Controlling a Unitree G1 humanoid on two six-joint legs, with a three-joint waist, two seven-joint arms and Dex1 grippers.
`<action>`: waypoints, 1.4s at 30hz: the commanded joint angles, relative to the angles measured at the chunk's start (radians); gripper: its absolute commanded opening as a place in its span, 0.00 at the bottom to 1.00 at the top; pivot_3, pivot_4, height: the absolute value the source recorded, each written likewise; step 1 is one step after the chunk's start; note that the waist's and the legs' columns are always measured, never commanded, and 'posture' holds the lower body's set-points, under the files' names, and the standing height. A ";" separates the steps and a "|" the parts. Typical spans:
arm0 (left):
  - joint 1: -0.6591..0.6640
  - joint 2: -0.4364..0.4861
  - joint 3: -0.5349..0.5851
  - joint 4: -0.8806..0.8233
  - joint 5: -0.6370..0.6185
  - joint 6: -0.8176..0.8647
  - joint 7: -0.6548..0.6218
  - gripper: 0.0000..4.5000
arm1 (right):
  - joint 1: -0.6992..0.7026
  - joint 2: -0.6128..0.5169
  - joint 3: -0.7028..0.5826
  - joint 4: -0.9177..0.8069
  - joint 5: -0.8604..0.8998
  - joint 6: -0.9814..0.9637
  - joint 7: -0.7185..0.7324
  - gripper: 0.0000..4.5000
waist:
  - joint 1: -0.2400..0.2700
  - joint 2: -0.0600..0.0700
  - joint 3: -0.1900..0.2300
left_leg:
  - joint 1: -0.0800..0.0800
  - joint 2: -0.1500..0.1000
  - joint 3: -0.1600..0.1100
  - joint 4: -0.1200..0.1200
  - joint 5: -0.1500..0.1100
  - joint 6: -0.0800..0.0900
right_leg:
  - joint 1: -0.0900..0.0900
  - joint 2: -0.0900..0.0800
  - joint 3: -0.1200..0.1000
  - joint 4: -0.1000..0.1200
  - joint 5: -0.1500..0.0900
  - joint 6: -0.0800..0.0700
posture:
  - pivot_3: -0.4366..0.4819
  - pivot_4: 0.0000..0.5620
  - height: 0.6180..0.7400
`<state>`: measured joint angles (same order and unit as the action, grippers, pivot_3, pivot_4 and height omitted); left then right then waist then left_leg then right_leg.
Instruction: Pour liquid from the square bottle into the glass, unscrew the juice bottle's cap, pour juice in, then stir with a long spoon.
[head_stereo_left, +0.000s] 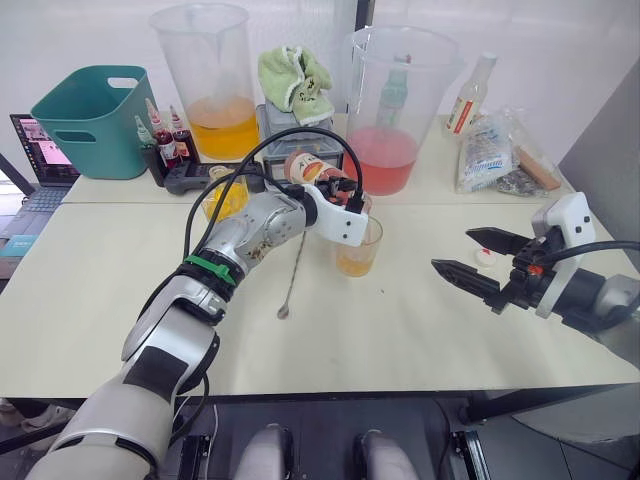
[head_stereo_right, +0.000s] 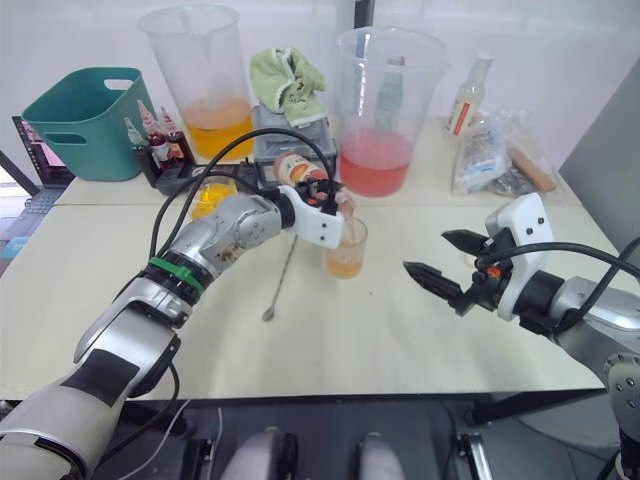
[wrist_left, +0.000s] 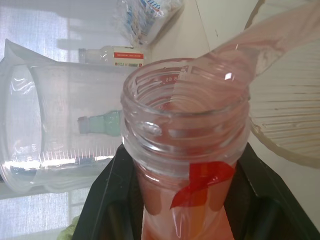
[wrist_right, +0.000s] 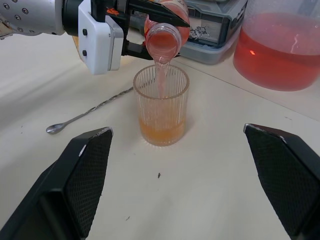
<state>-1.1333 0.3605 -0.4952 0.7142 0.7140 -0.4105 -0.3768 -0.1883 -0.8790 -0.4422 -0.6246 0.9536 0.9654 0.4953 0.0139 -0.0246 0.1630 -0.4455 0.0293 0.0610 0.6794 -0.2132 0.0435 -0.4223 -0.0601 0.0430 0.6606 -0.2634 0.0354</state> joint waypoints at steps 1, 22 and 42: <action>-0.059 0.009 0.015 -0.060 0.009 -0.005 0.036 0.35 | -0.019 -0.015 -0.014 -0.015 -0.004 -0.027 0.000 0.99 | 0.000 0.000 0.000 | 0.000 0.000 0.000 0.000 0.000 0.000 | 0.000 0.000 0.000 0.000 0.000 0.000 | 0.48 0.27 1.00; -0.017 -0.043 0.168 -0.127 -0.275 0.213 -0.177 0.35 | -0.038 -0.027 0.000 0.001 -0.013 -0.028 0.025 0.99 | -0.002 0.000 0.000 | 0.000 0.000 0.000 0.000 0.000 0.000 | 0.000 0.000 0.000 0.001 0.000 0.000 | 0.48 0.27 1.00; 0.155 -0.015 0.552 -0.788 -0.825 1.090 -0.309 0.35 | -0.290 -0.053 0.235 0.243 -0.121 -0.101 0.273 0.99 | -0.011 0.000 0.000 | 0.001 0.001 -0.001 0.001 0.000 0.000 | 0.000 0.001 0.000 0.003 0.000 0.000 | 0.48 0.27 1.00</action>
<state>-0.9540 0.3372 0.0054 0.0356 -0.0534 0.6492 -0.6913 -0.4557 -0.9169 -0.2048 -0.3875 0.8438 0.8971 0.7366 0.0031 -0.0243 0.1628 -0.4444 0.0308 0.0600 0.6802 -0.2131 0.0433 -0.4226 -0.0596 0.0434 0.6634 -0.2634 0.0353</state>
